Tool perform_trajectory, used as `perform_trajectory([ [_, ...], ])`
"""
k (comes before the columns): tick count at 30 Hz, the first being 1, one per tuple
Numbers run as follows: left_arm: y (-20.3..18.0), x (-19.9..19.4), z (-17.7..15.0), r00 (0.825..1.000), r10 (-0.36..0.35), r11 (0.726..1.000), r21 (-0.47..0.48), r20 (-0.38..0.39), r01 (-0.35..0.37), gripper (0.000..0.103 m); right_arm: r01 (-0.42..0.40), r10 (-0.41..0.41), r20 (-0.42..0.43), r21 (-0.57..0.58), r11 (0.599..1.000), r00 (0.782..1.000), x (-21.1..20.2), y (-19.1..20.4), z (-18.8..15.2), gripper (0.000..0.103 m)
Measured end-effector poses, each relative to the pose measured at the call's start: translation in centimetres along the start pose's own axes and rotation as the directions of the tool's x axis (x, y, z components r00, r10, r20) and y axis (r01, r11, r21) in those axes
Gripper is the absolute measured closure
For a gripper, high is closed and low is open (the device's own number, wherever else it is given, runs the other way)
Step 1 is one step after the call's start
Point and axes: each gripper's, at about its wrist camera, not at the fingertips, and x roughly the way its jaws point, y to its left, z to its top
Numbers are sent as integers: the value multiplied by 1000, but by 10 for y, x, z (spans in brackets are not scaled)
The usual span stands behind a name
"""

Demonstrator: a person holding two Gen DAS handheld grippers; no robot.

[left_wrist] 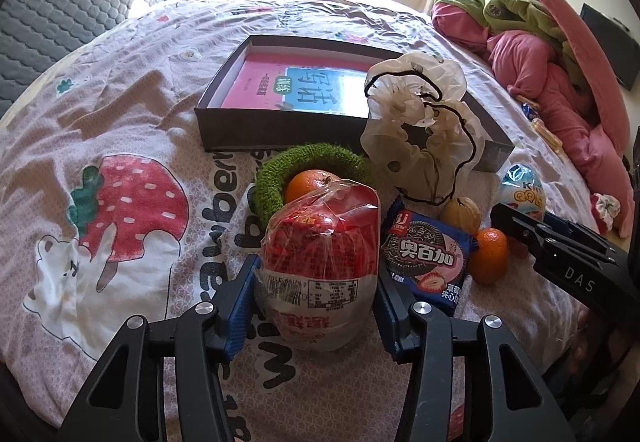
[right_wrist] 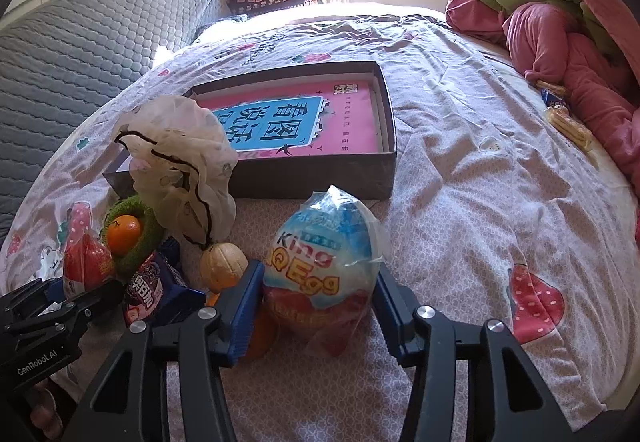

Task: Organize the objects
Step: 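Close the left gripper on the red package while the right gripper grasps the Kinder Joy egg, then lift and carry the red package with the left gripper while the right carries the egg over the tray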

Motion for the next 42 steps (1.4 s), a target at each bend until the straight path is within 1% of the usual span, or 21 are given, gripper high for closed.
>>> perform_trajectory([
  [4,0,-6,-1,1000,0,1000,2,22,0,51,-5,5,18,-5,1000,1000,-2,0,1,51],
  [10,0,-22,5,996,-11,1000,8,84,10,51,-3,4,69,-28,1000,998,-14,3,2,51],
  [22,-6,-35,25,991,-27,999,30,129,23,51,-9,24,163,-96,995,986,-39,21,13,51],
  [29,3,-24,48,991,-15,1000,22,130,13,51,2,19,201,-106,994,979,-41,24,25,51],
  [37,12,-7,71,992,-14,1000,11,128,13,51,26,0,225,-113,993,974,-35,23,43,51],
  [42,12,4,86,991,13,999,30,132,-17,51,46,-15,234,-129,991,972,-26,24,56,51],
])
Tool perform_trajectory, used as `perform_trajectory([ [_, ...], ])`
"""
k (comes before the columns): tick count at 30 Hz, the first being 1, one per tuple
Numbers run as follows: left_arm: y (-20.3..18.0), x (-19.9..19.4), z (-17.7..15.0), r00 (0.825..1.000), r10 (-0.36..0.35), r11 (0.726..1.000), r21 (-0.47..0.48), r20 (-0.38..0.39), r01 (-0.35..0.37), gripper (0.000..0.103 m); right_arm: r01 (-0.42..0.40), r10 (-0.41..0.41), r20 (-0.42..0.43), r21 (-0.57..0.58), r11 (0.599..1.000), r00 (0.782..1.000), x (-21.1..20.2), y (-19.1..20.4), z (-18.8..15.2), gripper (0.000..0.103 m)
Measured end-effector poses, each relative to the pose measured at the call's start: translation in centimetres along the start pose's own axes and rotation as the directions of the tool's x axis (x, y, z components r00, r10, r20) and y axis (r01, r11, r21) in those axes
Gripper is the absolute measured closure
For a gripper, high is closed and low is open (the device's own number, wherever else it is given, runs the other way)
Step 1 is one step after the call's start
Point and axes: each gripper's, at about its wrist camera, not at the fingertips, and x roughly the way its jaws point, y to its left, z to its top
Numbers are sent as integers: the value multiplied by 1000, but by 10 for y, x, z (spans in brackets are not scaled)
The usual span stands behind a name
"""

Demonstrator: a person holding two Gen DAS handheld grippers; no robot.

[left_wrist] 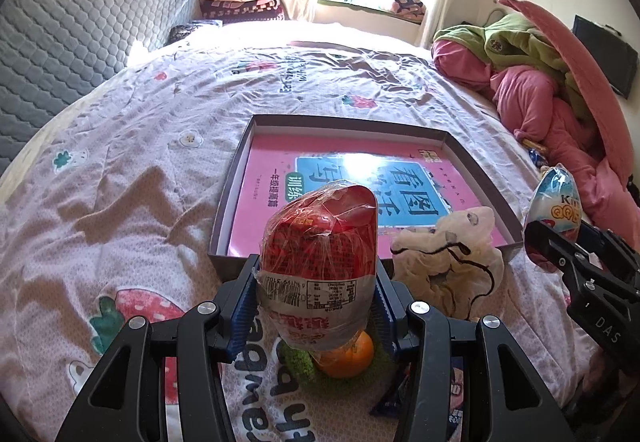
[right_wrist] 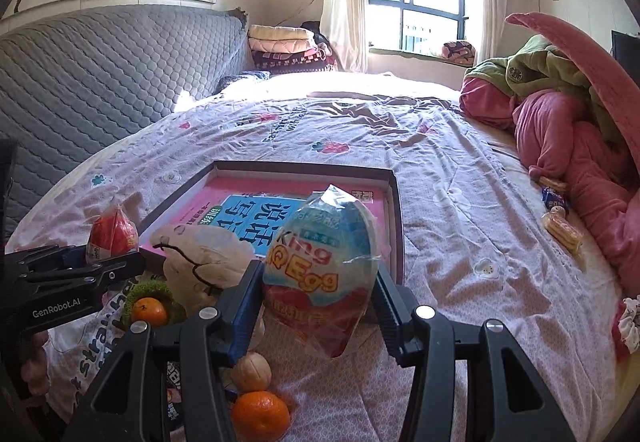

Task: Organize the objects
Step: 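Lift and carry the red package with the left gripper while the right carries the egg over the tray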

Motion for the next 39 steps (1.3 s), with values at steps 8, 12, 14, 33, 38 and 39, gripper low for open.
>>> perform_trajectory([
  [8,4,22,24,1000,-2,1000,8,0,2,51,21,-21,-3,-3,1000,1000,21,-6,10,51],
  [12,7,33,35,1000,0,1000,18,1,0,51,18,-18,-17,0,1000,1000,33,-9,13,51],
  [14,10,39,39,1000,3,1000,21,-5,-3,51,14,-14,-26,-2,1000,1000,40,-10,15,51],
  [33,18,85,35,996,4,1000,19,-87,-2,51,-1,5,-150,29,1000,989,90,-22,6,50],
  [38,19,89,34,996,0,1000,12,-92,1,51,9,-5,-153,26,1000,988,91,-23,5,50],
  [39,19,90,34,996,-1,1000,10,-93,2,51,10,-6,-153,26,1000,988,92,-23,4,50],
])
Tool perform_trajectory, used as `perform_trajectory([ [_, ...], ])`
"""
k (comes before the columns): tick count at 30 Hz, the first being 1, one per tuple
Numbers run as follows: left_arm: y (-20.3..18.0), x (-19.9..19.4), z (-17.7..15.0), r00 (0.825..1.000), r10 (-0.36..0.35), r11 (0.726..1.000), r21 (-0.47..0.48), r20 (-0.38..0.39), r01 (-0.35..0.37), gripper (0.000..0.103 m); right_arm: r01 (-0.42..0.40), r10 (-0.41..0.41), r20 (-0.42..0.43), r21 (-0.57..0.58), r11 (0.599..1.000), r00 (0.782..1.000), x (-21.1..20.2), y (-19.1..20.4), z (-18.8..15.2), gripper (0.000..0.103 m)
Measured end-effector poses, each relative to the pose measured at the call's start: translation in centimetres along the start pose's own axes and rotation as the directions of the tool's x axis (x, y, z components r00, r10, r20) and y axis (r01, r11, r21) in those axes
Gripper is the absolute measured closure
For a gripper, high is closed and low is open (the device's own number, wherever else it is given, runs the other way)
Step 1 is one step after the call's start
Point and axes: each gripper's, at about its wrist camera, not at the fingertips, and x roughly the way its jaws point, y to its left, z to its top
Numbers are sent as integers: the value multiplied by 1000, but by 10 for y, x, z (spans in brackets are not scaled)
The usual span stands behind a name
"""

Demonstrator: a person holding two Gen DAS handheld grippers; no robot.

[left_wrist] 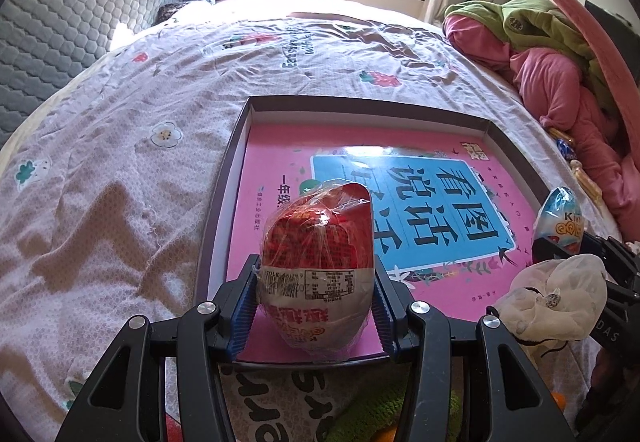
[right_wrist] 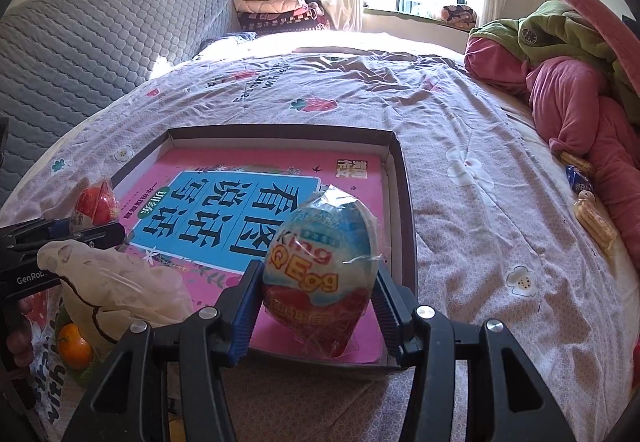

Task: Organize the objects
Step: 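Lift and carry the red package with the left gripper while the right carries the egg over the tray, then lower the red package onto the book and open the left gripper while the right releases the egg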

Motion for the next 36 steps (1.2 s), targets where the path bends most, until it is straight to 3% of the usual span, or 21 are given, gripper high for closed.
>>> perform_trajectory([
  [14,-1,1,-2,1000,9,1000,4,5,-9,50,13,-12,-11,6,1000,1000,3,-2,-2,49],
  [20,1,0,-1,1000,-9,1000,-8,-1,9,49,15,-15,0,5,1000,1000,1,-2,-1,41],
  [36,-3,-41,0,995,-35,999,-18,90,37,45,12,-12,81,1,1000,997,-27,-2,4,38],
])
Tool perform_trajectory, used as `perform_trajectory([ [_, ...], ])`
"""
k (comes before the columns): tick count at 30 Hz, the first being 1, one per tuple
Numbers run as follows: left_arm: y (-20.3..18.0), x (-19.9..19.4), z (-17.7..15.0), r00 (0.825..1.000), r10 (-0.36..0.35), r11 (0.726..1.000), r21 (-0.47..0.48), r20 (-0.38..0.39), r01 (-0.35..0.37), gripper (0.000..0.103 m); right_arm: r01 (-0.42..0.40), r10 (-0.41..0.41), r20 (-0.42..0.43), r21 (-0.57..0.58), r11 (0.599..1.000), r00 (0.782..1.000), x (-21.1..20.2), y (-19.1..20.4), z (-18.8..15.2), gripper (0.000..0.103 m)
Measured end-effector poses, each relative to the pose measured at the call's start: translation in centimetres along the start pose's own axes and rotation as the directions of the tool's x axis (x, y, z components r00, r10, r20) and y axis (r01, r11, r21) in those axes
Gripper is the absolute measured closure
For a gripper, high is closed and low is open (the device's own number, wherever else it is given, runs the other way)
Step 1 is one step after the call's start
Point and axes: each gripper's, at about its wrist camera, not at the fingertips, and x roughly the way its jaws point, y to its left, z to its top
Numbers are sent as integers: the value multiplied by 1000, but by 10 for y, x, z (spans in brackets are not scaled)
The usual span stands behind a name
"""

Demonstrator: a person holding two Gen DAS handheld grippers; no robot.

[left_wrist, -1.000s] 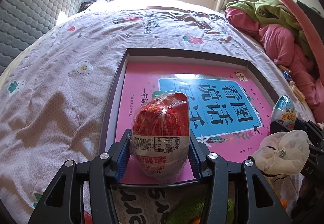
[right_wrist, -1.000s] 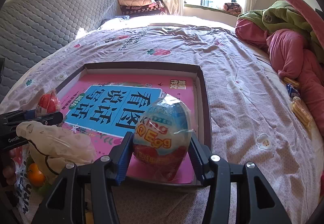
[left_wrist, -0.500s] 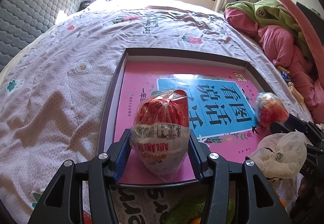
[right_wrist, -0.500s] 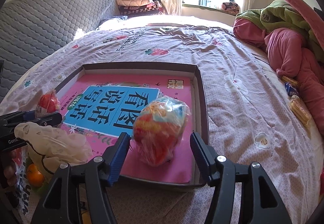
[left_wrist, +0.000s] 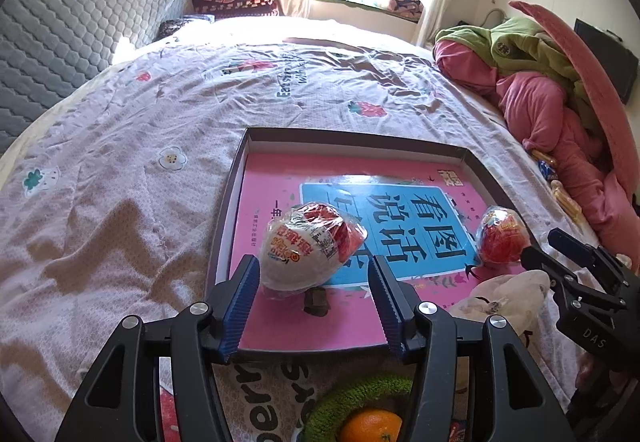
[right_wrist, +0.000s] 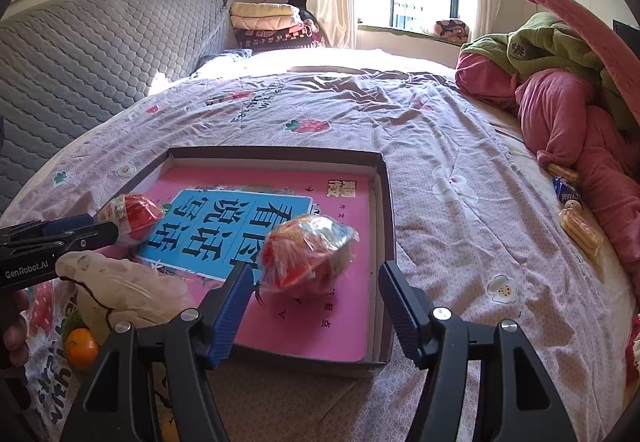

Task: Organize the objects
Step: 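Lower the red package onto the book and open the left gripper while the right releases the egg, then withdraw both open grippers back toward the green ring and white bag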

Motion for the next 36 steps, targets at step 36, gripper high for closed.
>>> perform_trajectory([
  [36,-2,-76,-75,998,41,999,28,-39,-40,44,-93,97,64,-69,993,993,-77,42,-34,34],
])
